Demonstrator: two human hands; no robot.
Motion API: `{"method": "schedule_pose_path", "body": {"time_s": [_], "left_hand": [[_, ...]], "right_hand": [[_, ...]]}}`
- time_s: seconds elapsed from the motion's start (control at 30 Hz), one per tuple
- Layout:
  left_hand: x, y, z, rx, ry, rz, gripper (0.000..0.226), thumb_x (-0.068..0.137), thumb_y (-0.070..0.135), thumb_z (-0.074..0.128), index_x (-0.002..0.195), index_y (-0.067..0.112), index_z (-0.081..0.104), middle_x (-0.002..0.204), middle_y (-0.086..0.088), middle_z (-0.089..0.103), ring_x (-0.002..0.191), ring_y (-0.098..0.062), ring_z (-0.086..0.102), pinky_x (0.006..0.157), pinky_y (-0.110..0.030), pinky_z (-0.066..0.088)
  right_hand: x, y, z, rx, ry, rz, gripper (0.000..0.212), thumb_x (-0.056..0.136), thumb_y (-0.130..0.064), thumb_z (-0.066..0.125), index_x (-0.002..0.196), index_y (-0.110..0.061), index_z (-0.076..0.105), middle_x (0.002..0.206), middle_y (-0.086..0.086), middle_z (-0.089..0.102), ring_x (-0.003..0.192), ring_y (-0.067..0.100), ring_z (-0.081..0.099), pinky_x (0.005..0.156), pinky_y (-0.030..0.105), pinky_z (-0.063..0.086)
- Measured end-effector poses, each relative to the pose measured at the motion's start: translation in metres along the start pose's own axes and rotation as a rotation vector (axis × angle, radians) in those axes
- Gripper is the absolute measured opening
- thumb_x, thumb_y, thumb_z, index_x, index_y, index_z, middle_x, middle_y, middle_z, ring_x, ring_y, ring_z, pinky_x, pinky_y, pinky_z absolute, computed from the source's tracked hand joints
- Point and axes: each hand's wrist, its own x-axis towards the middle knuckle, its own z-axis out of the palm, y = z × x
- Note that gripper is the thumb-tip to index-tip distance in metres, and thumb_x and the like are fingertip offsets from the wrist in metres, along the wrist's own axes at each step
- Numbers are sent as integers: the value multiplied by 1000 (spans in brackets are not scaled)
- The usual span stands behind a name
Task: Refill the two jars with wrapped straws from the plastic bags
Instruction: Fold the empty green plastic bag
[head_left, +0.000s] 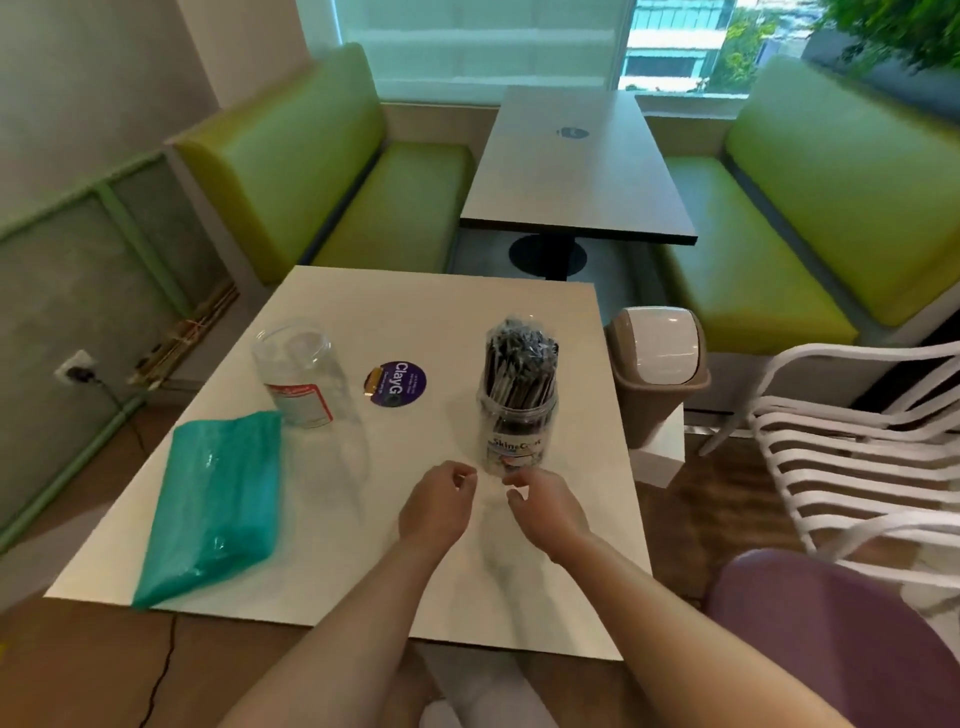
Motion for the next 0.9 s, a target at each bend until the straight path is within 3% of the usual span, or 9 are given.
{"method": "schedule_pose_path", "body": {"time_s": [0.17, 0.3, 0.47, 0.67, 0.9], "left_hand": [[-7, -45, -39, -5, 91, -63, 21, 97, 36, 50, 111, 28, 64, 114, 6, 64, 100, -13, 60, 84, -33, 51], [-4, -71, -75, 11, 156, -151, 22, 98, 38, 47, 113, 30, 62, 118, 6, 62, 103, -13, 59, 86, -33, 52], [13, -109, -126, 19, 200, -182, 26, 100, 35, 48, 119, 24, 62, 122, 3, 63, 109, -16, 58, 80, -24, 42], [50, -170, -188, -9, 209, -226, 20, 96, 36, 54, 111, 28, 64, 119, 3, 64, 109, -19, 58, 94, -37, 48], [75, -229, -233, 142, 155, -308, 39, 93, 41, 58, 129, 29, 53, 139, -4, 41, 130, -26, 36, 103, -44, 36]], "right_hand": [[-8, -44, 35, -8, -75, -102, 29, 96, -30, 49, 122, -31, 62, 127, -5, 58, 106, 16, 59, 81, 32, 53], [-7, -84, 61, -17, -115, -178, 29, 97, -27, 48, 122, -28, 62, 126, -5, 59, 105, 15, 58, 71, 29, 50], [2, -140, 97, 22, -112, -196, 27, 97, -27, 51, 121, -26, 64, 125, -4, 61, 111, 15, 57, 84, 32, 52], [23, -204, 145, 55, -170, -112, 26, 97, -29, 53, 121, -29, 63, 126, -5, 59, 104, 14, 59, 70, 28, 56], [45, -255, 193, 134, -237, 26, 30, 96, -32, 56, 125, -26, 61, 128, -4, 58, 99, 14, 59, 58, 22, 51]]}}
